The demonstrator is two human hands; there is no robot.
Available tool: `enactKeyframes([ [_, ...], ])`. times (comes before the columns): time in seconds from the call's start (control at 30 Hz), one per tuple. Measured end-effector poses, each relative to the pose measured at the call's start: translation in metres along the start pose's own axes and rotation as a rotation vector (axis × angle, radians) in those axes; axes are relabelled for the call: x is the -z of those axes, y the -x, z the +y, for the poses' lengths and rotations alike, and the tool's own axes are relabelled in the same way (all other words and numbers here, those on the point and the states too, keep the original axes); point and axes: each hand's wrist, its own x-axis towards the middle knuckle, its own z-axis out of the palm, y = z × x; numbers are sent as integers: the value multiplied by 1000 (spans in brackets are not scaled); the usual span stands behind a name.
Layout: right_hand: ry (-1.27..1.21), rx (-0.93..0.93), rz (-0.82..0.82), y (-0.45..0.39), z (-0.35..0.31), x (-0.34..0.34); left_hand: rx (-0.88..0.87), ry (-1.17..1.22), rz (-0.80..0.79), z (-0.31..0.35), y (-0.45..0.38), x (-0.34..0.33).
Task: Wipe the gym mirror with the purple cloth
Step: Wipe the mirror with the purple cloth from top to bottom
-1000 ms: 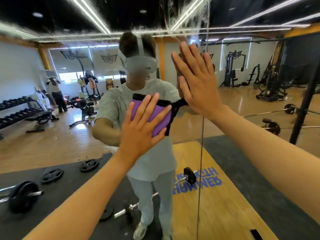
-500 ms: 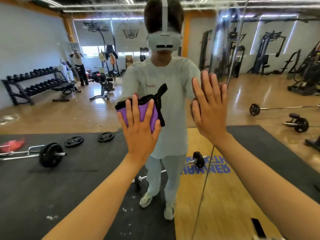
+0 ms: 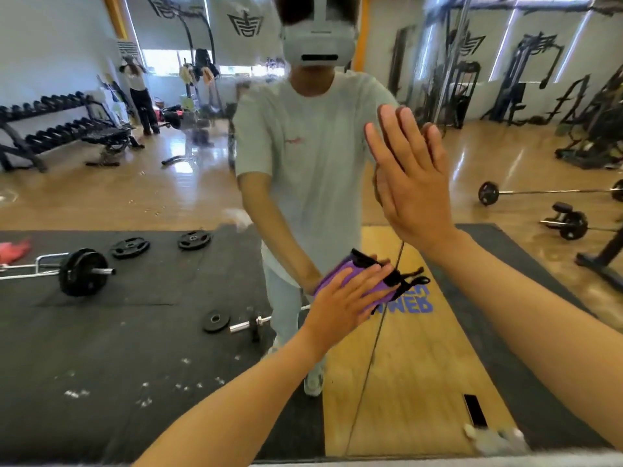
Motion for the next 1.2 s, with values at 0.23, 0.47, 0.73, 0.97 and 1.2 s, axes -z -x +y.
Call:
enactKeyframes([
  [0.23, 6, 124, -68, 40, -18, -19, 438, 165, 94, 7, 27, -7],
  [0.47, -9, 99, -127, 44, -24, -21, 1167, 451, 225, 0, 34, 0],
  [0.73, 30, 78, -122, 44, -27, -23, 910, 478, 257, 30, -40, 17],
  [0.97, 17, 51, -137, 44, -33, -19, 273, 242, 82, 51, 56, -34],
  [1.2, 43, 43, -159, 44, -35, -17, -116, 33, -1, 35, 92, -54],
])
